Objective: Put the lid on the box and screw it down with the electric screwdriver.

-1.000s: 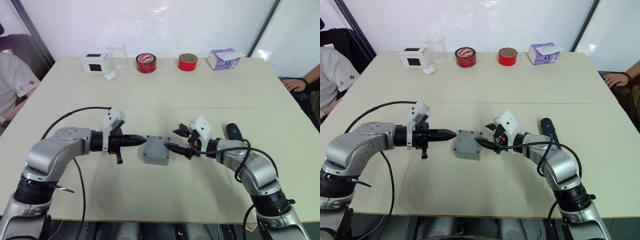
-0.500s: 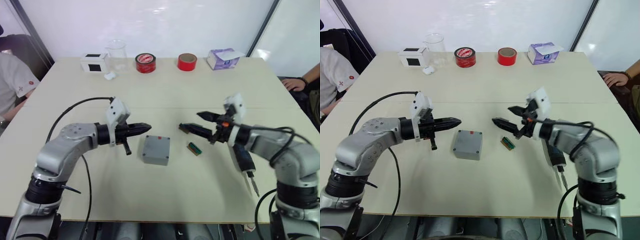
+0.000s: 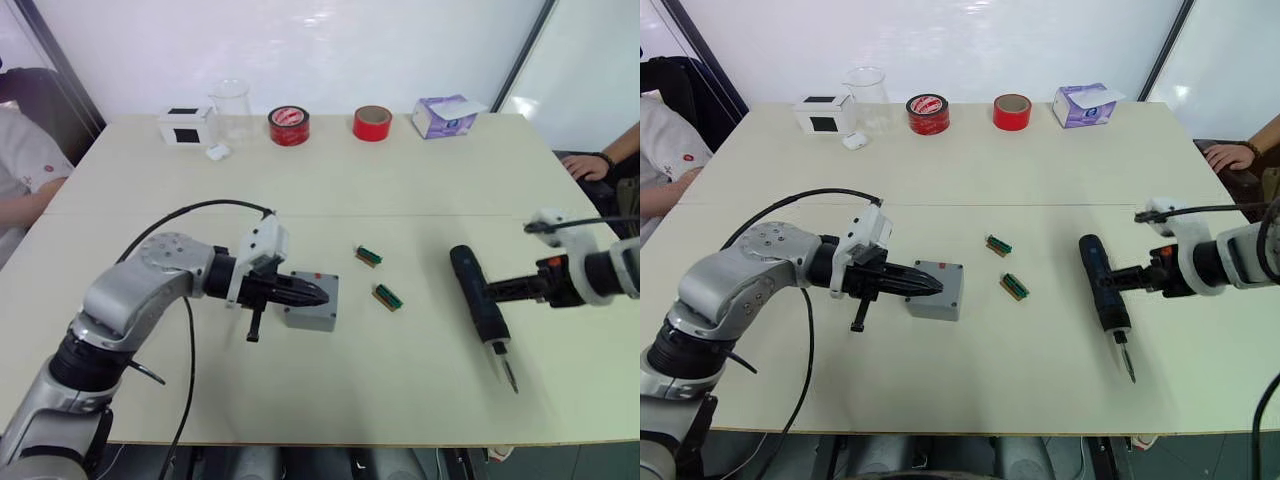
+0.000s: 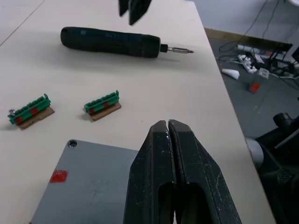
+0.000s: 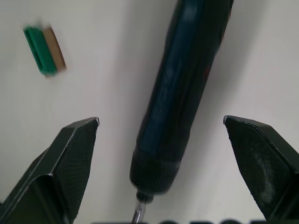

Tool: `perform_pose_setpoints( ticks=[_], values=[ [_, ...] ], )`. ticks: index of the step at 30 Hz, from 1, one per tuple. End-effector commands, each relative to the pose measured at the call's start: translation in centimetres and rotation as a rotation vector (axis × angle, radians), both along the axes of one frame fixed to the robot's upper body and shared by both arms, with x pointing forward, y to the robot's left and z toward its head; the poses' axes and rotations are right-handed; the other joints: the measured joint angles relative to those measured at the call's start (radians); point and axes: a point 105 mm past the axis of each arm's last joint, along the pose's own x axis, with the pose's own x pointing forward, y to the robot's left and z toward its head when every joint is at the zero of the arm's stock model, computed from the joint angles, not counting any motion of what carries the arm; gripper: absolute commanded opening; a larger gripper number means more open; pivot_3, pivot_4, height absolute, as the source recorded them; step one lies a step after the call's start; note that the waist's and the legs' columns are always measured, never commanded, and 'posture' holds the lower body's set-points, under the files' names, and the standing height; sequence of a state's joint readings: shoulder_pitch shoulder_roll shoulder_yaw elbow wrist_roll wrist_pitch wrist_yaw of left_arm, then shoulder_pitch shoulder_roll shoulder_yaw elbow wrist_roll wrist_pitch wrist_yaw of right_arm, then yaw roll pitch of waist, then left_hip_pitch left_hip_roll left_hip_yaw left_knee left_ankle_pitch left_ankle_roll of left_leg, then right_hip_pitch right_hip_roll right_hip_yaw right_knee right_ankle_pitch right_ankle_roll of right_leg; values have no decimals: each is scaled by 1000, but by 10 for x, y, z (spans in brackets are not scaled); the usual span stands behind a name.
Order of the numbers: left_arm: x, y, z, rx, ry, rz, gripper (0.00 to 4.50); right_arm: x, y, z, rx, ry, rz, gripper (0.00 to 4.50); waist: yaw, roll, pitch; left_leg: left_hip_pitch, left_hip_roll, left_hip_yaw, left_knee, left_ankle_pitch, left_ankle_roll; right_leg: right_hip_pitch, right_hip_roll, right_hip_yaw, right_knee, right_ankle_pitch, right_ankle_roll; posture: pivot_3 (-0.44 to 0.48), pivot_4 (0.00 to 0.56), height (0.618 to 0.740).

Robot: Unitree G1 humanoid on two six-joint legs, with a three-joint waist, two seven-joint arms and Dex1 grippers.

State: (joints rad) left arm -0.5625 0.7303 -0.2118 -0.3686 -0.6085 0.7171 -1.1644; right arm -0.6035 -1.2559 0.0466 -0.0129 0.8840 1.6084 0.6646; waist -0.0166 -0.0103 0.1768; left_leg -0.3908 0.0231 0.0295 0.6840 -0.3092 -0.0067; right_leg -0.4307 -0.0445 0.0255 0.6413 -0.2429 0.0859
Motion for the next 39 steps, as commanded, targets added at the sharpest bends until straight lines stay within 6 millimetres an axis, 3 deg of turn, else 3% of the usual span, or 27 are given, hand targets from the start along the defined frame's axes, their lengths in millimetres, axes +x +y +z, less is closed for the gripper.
perform_pose_setpoints(
  ticks=[1,21,22,24,28,30,34,36,39],
  values=[
    [-7,-4,7,-2,-56,-35,0,-3,-3,-3,-21,38,-7,4480,0,0,0,0,0,0,0,0,0,0,0,0,0,0,0,0,150,740],
    [-23,2,-1,-37,5,140,0,1,6,-54,-104,282,29,4480,0,-2,-1,-1,1,0,0,0,0,1,1,0,-4,0,0,0,150,740],
    [-23,3,-1,-39,1,155,0,0,7,-57,-112,296,40,4003,1,-3,-2,0,2,0,0,0,0,2,1,0,-5,0,0,0,150,740],
    [-22,5,0,-41,-3,179,0,-4,7,-63,-131,322,60,3529,3,-7,-4,0,2,-1,0,0,0,2,1,-1,-6,0,0,0,150,740],
    [-18,10,0,-36,-16,218,0,-10,4,-69,-169,347,89,2113,6,-11,-6,0,2,-2,0,0,0,4,0,-2,-7,0,-1,0,150,740],
    [-13,14,0,-35,-26,244,0,-9,4,-68,-177,336,89,1834,6,-12,-7,0,2,-2,0,0,0,4,0,-2,-8,0,-1,0,150,740],
    [9,33,0,-28,-48,338,0,32,-1,-39,-157,120,14,1830,3,-15,-9,0,2,-2,0,0,0,4,0,-2,-8,0,-1,0,150,740],
    [17,42,-2,-17,-49,367,0,58,-4,-10,-146,-53,-14,1830,-8,-15,-9,1,3,1,1,0,0,5,1,-2,-9,1,-5,0,150,740],
    [23,51,-4,-7,-41,371,0,80,3,30,-78,-266,-33,1830,-17,-4,-3,1,1,4,1,1,-1,3,0,1,-9,4,-3,0,150,740]
  ],
)
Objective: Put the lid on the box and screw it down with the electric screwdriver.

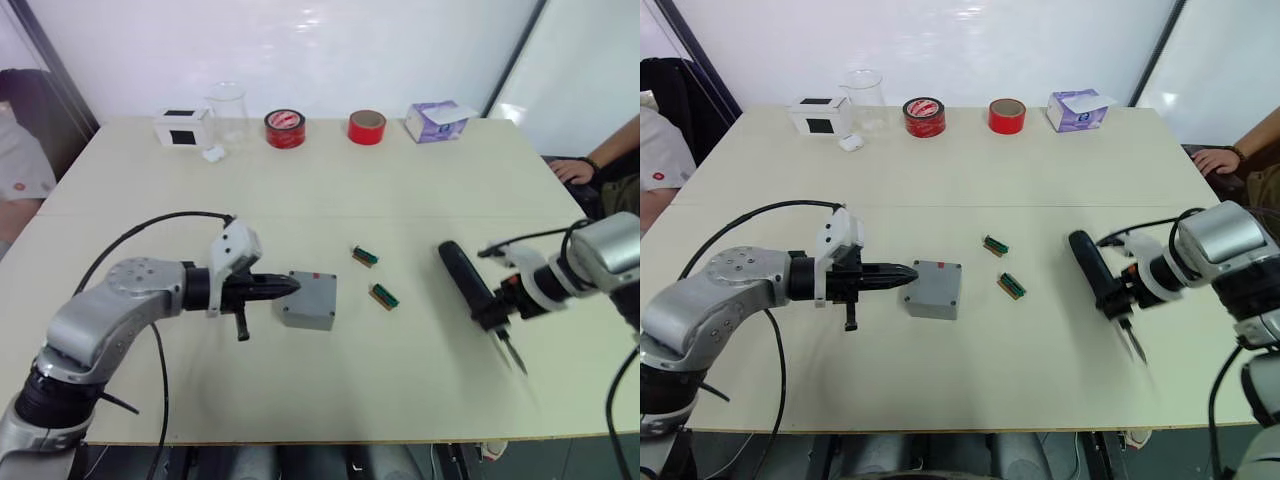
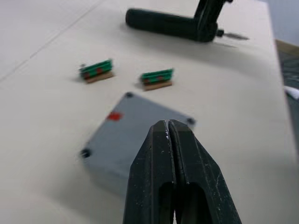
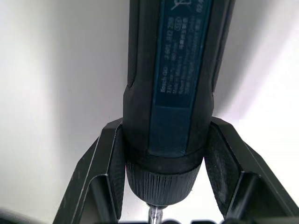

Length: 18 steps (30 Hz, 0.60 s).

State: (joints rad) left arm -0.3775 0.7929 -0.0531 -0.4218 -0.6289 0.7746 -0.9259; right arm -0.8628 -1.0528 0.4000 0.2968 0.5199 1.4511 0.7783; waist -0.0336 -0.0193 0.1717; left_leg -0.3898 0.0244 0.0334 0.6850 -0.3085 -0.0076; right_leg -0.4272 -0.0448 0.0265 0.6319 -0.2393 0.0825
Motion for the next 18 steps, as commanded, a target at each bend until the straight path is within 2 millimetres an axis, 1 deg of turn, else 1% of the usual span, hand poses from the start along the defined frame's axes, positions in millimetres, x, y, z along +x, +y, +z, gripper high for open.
perform_pose_setpoints(
  ticks=[1,3,4,5,6,7,8,10,11,12,13,14,16,18],
  values=[
    [7,10,11,-2,-44,-3,0,35,8,79,103,-383,2,1830,0,6,3,-1,0,0,0,0,0,-2,0,0,0,0,1,0,150,740],
    [10,12,11,-2,-32,-14,0,44,22,112,186,-614,46,1830,4,7,3,-2,0,0,-1,0,0,-3,1,0,1,2,4,0,150,740],
    [13,11,11,-5,-26,-18,0,43,38,131,263,-775,99,1830,9,6,3,-4,1,-1,-2,0,0,-4,3,0,1,2,5,0,150,740],
    [14,7,12,-16,-14,-31,0,39,52,151,345,-981,133,1830,16,6,2,-4,2,-1,-2,0,0,-5,4,0,1,2,5,0,150,740],
    [16,5,13,-34,-3,-38,0,32,65,167,429,-1165,134,1830,19,6,2,-6,4,-2,-4,0,0,-7,6,0,1,1,4,0,150,740],
    [18,3,14,-42,1,-42,0,24,74,171,496,-1257,120,1830,21,6,2,-8,7,-3,-4,-1,1,-9,9,-1,0,1,4,0,150,740],
    [20,1,14,-45,4,-44,0,18,83,169,548,-1289,114,1830,22,7,1,-12,8,-5,-3,-1,1,-11,10,-1,1,1,4,0,150,740],
    [21,-3,12,-38,17,-64,0,2,114,162,705,-1295,174,1830,27,8,2,-21,8,-5,-2,1,-3,-21,10,-1,6,1,3,0,150,740],
    [21,-3,10,-32,22,-75,0,-6,127,159,759,-1288,207,1830,28,8,2,-21,8,-5,-2,5,-9,-21,10,-1,7,1,3,0,150,740],
    [20,-5,9,-25,27,-90,0,-13,139,155,792,-1285,242,1830,27,8,2,-21,7,-5,-2,6,-10,-21,8,-1,7,1,3,0,150,740],
    [19,-8,8,-14,28,-109,0,-20,152,149,806,-1277,284,1830,25,8,2,-21,7,-4,-2,5,-10,-21,7,-1,7,1,3,0,150,740],
    [18,-10,8,-7,28,-121,0,-24,162,145,813,-1274,309,1830,23,8,2,-21,6,-4,-2,5,-8,-21,3,-1,9,1,3,0,150,740],
    [18,-13,8,4,27,-141,0,-31,174,137,810,-1270,342,1830,20,8,2,-19,0,-3,0,5,-9,-20,-2,0,10,1,3,0,150,740],
    [17,-14,4,40,20,-164,0,-36,186,127,799,-1264,375,1830,20,8,2,-16,-3,-3,1,5,-9,-16,-2,0,10,2,5,0,150,740]
  ],
)
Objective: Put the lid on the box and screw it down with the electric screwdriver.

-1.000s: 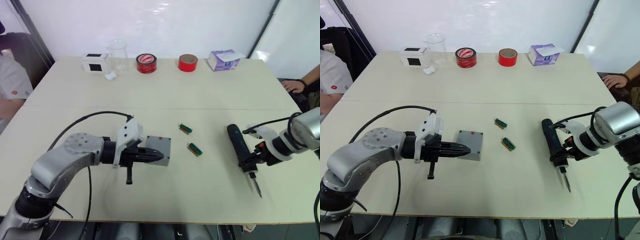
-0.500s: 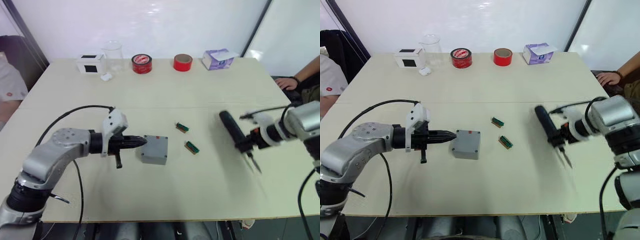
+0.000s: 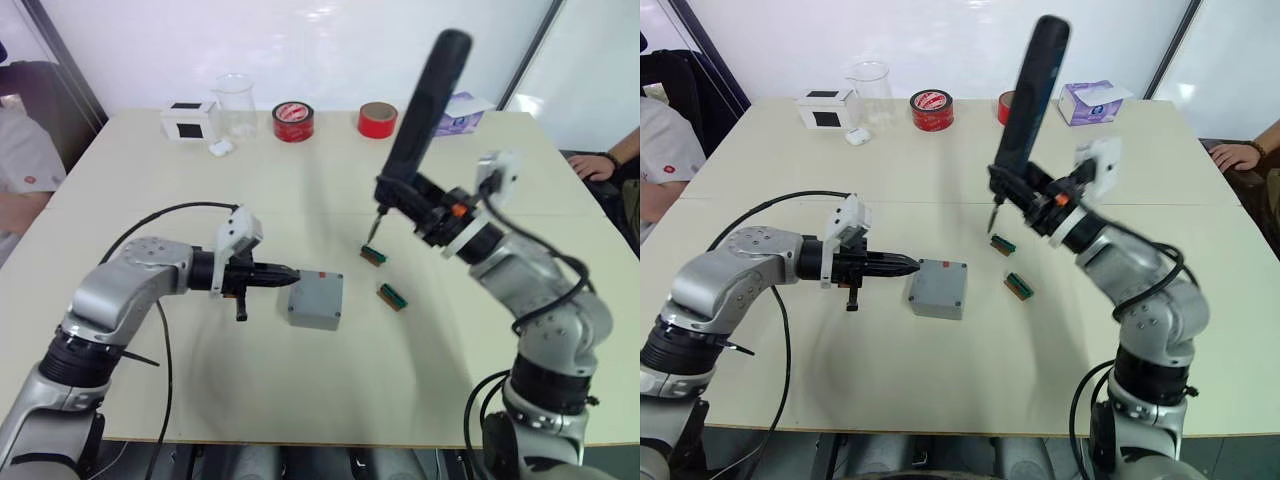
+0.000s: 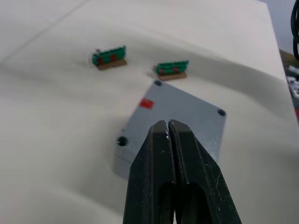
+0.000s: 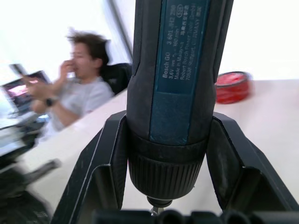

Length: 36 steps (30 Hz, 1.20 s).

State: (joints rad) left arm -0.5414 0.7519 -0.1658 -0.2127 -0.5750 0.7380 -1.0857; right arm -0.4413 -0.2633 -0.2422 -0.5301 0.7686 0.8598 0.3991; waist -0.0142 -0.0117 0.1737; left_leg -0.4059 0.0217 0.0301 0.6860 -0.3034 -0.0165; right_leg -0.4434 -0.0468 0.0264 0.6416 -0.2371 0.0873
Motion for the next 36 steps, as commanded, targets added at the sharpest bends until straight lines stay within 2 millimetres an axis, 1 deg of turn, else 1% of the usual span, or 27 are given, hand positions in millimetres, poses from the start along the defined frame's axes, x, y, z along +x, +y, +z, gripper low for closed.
perform_pose_setpoints(
  ticks=[1,6,8,13,15,20,24,26,29,33,36],
  values=[
    [-2,-4,3,55,-56,-55,0,-19,20,12,-19,-141,38,1830,1,0,0,1,0,0,0,0,0,1,0,0,0,0,0,0,150,740],
    [-1,-8,-16,133,-85,-66,0,-21,33,-3,-67,-168,40,1830,0,0,0,3,-1,-2,0,0,0,1,1,-1,4,-1,0,0,150,740],
    [-1,-8,-20,149,-93,-63,0,-21,36,-5,-72,-175,35,1830,0,0,0,3,-1,-2,0,1,0,1,2,-1,4,-1,0,0,150,740],
    [8,-13,-32,173,-118,-21,0,-11,35,-23,-124,-179,-11,1830,1,0,0,4,-1,-2,0,1,0,2,1,-1,4,-1,0,0,150,740],
    [8,-15,-31,166,-119,-20,0,-7,35,-28,-139,-181,-24,1830,2,0,0,4,-1,-2,0,1,0,2,1,-1,4,-1,0,0,150,740],
    [8,-14,-30,162,-119,-18,0,-6,40,-41,-155,-168,-25,1830,0,0,0,4,-1,-3,0,1,0,2,1,-1,4,-1,0,0,150,740],
    [8,-12,-30,165,-116,-17,0,-9,44,-52,-173,-146,-5,1830,0,-1,0,6,-1,-3,0,1,0,4,2,-1,4,-1,0,0,150,740],
    [7,-13,-28,166,-115,-20,0,-10,45,-56,-186,-138,4,1830,0,-1,0,9,-1,-3,0,1,0,7,2,-1,4,-1,0,0,150,740],
    [6,-15,-28,168,-113,-23,0,-11,43,-66,-198,-102,7,1830,0,-1,-1,16,-1,-3,-2,0,0,13,2,-1,3,-2,0,0,150,740],
    [4,-17,-33,178,-104,-27,0,-7,37,-82,-168,2,-31,1830,0,-2,-2,17,0,-3,-2,0,0,14,2,-1,4,-3,0,0,150,740],
    [3,-16,-37,190,-99,-26,0,-4,35,-92,-194,42,-58,1830,0,-3,-3,17,0,-3,-2,0,0,15,2,-1,4,-3,0,0,150,740]
  ],
)
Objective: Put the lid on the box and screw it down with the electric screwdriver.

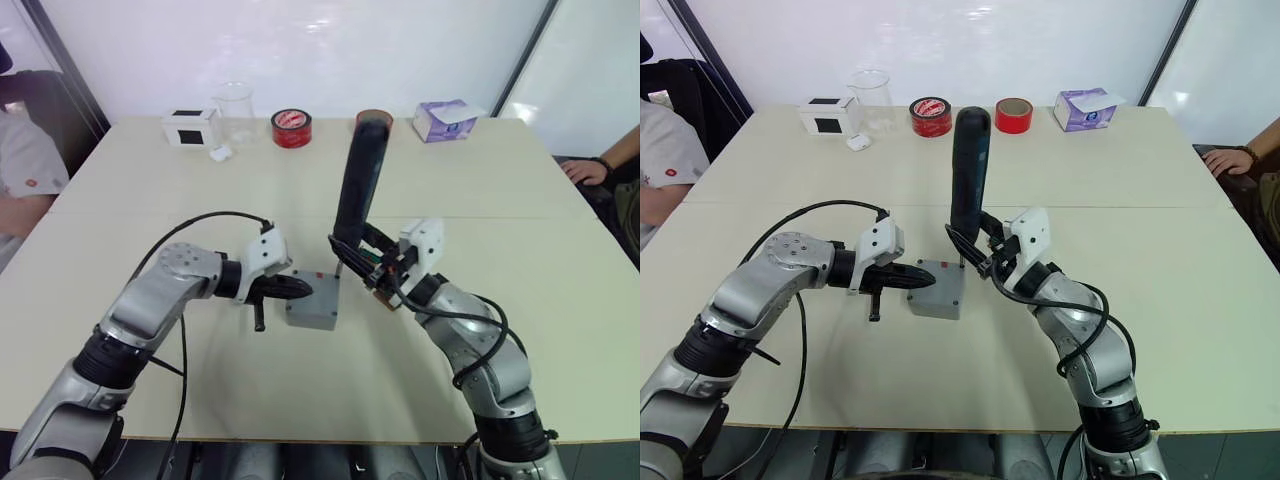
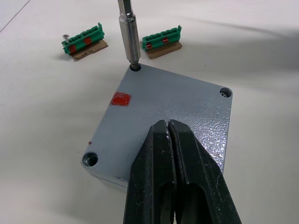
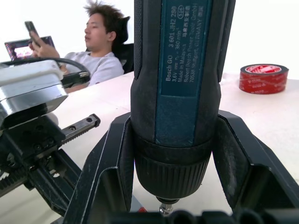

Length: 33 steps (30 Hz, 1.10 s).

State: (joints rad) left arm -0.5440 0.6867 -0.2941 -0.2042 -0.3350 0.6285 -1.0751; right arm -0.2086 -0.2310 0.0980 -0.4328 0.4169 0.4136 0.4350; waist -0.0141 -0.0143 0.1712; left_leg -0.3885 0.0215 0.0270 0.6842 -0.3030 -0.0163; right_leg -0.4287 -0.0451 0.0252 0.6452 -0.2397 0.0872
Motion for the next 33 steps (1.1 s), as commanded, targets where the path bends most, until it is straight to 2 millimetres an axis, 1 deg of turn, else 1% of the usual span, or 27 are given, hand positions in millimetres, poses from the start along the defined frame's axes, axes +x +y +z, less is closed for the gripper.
perform_pose_setpoints(
  ticks=[1,5,9,11,14,20,27,33],
  values=[
    [-2,2,-9,31,15,5,0,2,1,-27,-50,117,-19,1830,0,-1,-1,1,0,0,0,0,0,0,0,0,0,0,0,0,150,740],
    [-3,2,-11,30,19,4,0,5,0,-42,-138,142,-41,1830,0,-2,-5,4,0,0,0,0,0,3,0,0,0,-1,-2,0,150,740],
    [-4,0,-11,26,18,2,0,4,2,-45,-163,142,-32,1830,1,-4,-7,9,0,0,-1,0,0,9,0,0,0,-3,-4,0,150,740],
    [-6,-1,-11,24,17,1,0,3,3,-47,-163,155,-25,1830,1,-4,-7,15,1,0,-2,-1,1,15,0,0,-1,-4,-3,0,150,740],
    [-8,-3,-11,22,18,2,0,2,3,-50,-155,177,-22,1830,0,-5,-8,17,1,0,-2,-1,2,17,0,0,-1,-6,-4,0,150,740],
    [-8,-4,-11,19,19,10,0,2,3,-48,-150,170,-17,1830,0,-5,-9,17,2,0,-2,-1,2,17,0,0,-1,-6,-4,0,150,740],
    [-4,0,-15,19,21,24,0,3,7,-41,-128,147,-6,1830,0,-5,-9,17,3,0,-2,-1,2,17,0,-1,-1,-6,-4,0,150,740],
    [-10,-1,-20,2,41,28,0,-3,6,-41,-122,152,3,1830,0,-5,-9,17,5,0,-2,-1,2,17,0,-1,-1,-7,-4,0,150,740]
  ],
)
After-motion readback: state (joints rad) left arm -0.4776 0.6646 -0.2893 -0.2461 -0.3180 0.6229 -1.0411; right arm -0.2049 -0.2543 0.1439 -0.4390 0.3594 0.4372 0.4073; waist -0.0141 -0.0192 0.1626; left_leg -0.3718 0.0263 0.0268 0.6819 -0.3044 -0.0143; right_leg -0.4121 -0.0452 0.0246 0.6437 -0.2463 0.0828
